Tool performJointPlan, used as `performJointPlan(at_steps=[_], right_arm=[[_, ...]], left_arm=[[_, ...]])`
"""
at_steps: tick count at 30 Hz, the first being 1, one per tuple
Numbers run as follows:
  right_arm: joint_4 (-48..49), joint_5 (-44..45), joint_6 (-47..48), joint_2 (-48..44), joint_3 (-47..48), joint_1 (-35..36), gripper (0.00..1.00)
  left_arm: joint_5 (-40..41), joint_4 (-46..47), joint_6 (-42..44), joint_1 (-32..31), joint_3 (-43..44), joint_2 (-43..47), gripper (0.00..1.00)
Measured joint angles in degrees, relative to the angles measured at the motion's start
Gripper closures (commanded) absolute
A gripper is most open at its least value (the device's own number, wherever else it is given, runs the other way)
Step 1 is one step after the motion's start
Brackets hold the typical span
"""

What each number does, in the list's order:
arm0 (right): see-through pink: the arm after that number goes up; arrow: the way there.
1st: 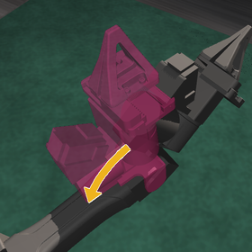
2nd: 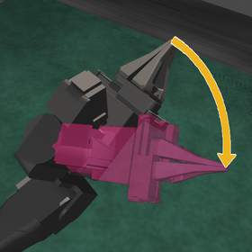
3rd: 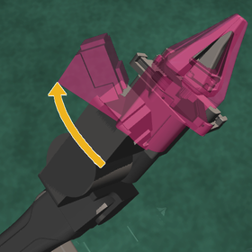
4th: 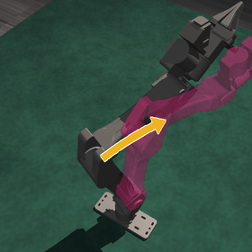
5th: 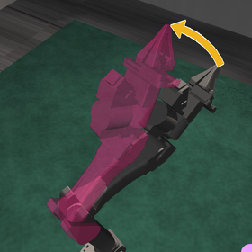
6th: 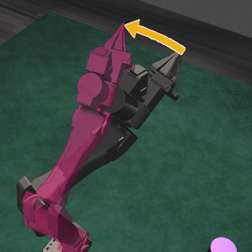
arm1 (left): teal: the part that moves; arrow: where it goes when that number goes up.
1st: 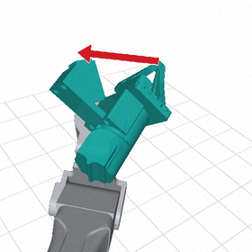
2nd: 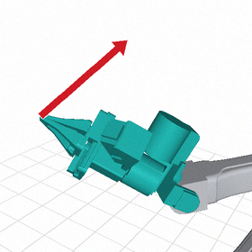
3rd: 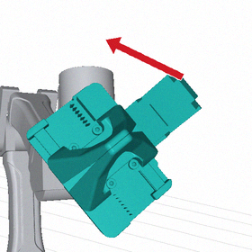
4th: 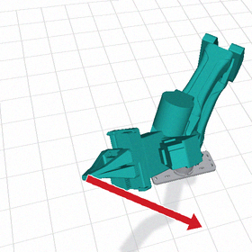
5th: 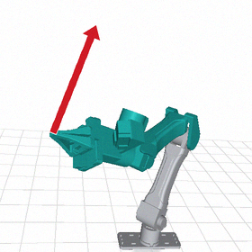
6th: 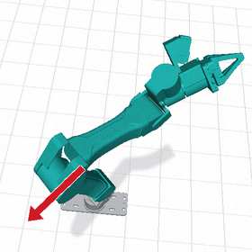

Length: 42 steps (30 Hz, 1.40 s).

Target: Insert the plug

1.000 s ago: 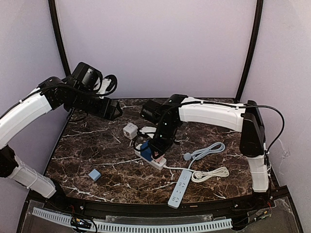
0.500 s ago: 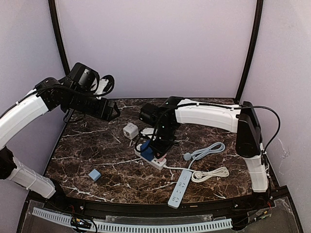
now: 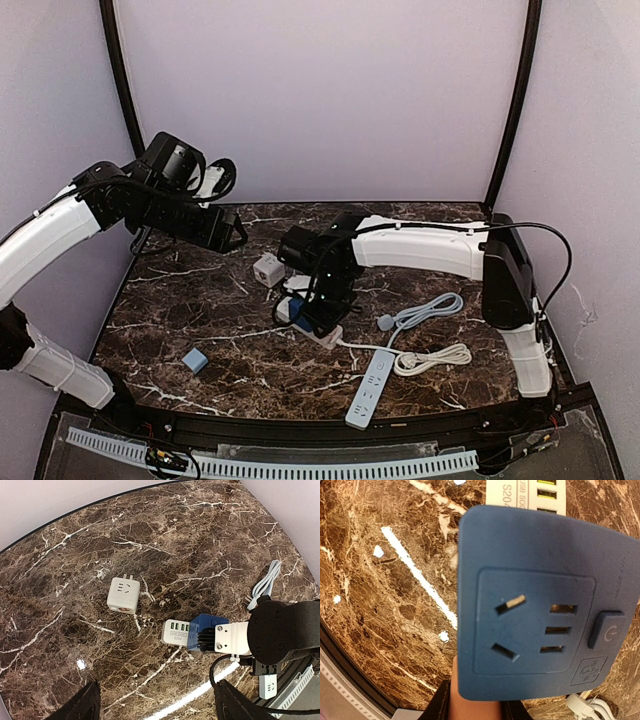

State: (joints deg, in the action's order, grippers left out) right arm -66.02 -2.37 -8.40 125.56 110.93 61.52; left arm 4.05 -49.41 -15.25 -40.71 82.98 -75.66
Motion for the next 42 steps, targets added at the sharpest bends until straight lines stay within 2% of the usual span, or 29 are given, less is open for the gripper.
performJointPlan(at_steps=[9, 31, 42], right_arm=[[0.02, 3.93, -1.18, 0.66, 0.02, 0.0, 1.0], [-2.62, 3.52, -1.84, 0.55, 3.72, 0.04, 1.0], [-3.82, 6.38, -2.67, 0.72, 3.87, 0.04, 1.0]], left_arm=[[-0.42, 0.02, -0.2, 0.0, -0.85, 0.37, 0.22], [-0.81, 1.07, -1.75, 0.0, -4.74, 4.33, 0.23], [-0.83, 1.36, -1.75, 0.0, -4.76, 4.35, 0.23]])
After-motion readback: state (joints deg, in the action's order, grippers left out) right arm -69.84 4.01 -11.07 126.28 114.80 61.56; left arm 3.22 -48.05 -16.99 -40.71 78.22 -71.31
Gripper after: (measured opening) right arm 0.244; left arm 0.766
